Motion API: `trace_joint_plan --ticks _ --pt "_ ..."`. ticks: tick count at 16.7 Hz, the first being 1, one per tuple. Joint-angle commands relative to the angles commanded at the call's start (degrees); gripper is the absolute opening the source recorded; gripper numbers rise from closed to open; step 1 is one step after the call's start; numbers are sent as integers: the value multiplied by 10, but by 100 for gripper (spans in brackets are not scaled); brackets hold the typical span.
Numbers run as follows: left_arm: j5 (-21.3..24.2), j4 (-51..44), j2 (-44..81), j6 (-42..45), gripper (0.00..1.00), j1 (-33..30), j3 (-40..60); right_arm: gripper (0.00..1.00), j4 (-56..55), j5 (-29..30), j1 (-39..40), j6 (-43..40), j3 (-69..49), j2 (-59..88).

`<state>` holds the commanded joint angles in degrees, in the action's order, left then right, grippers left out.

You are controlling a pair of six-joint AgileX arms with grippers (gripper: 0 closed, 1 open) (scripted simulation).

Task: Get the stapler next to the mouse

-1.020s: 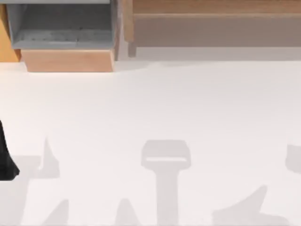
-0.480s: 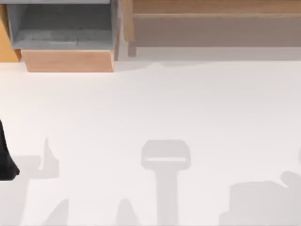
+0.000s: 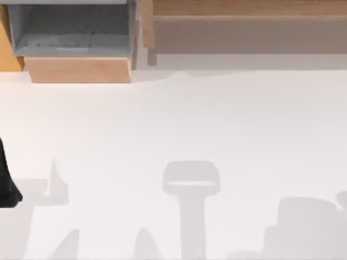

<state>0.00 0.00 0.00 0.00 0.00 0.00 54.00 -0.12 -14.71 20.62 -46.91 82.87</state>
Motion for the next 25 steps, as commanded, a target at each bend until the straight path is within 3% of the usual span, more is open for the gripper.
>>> trace_joint_plan --ticks 9,14,25 --pt "0 0 0 0 100 0 0 100 -126 0 2 2 66 56" --pt "0 0 0 0 100 0 0 100 -135 0 1 2 72 63" --pt "0 0 0 0 100 0 0 17 -135 0 1 2 72 63"
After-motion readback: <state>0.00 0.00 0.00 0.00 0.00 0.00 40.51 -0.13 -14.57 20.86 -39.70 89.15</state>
